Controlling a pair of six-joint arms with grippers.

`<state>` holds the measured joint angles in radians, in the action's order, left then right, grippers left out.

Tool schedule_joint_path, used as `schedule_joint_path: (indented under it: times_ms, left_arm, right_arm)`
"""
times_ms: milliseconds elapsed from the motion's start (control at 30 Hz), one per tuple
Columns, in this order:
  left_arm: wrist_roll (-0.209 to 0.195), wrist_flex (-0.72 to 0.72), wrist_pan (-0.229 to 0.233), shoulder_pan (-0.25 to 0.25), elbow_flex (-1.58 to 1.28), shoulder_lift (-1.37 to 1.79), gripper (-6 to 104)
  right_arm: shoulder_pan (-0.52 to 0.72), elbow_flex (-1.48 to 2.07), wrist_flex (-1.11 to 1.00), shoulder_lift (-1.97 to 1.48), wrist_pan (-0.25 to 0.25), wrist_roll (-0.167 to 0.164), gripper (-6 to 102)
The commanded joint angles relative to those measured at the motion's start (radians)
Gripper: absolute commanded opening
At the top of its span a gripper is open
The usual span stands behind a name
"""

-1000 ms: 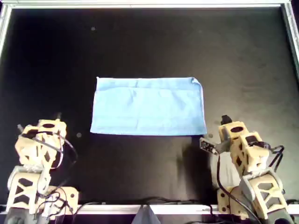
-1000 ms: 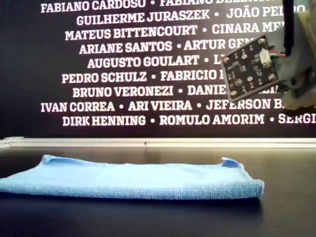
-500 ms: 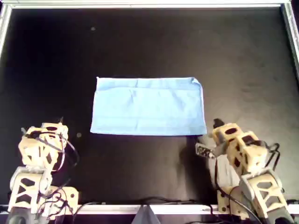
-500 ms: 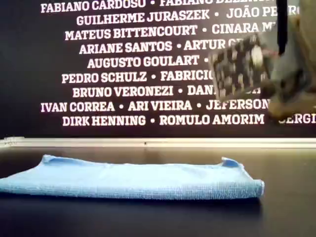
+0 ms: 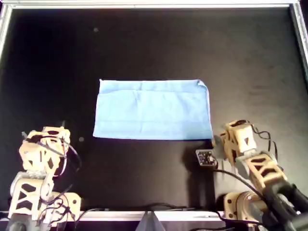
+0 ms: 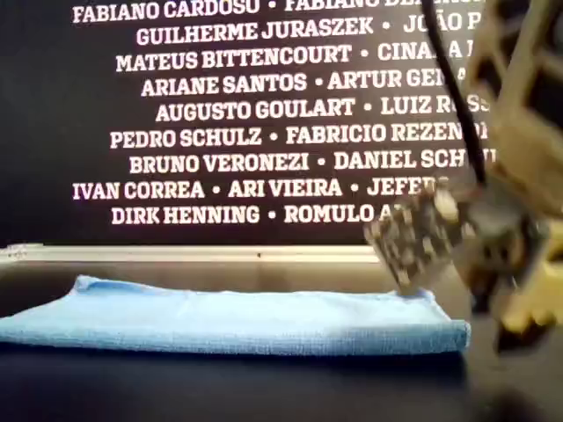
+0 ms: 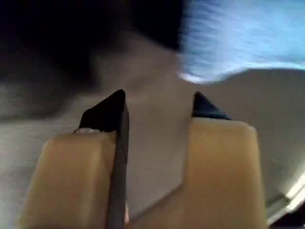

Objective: Fold a cloth

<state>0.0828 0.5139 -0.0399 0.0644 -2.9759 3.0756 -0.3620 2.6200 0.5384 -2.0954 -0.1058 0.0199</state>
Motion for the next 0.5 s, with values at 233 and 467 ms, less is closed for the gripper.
schedule_joint_path:
  times_ms: [233, 467]
  left_arm:
    - [0.002, -0.008, 0.000, -0.025, 0.011, 0.015, 71]
    - [0.002, -0.008, 0.000, -0.025, -0.008, 0.015, 71]
  right_arm:
    - [-0.006, -0.150, -0.018, 0.043, 0.104, 0.008, 69]
    - [-0.006, -0.192, -0.018, 0.069, 0.160, 0.009, 69]
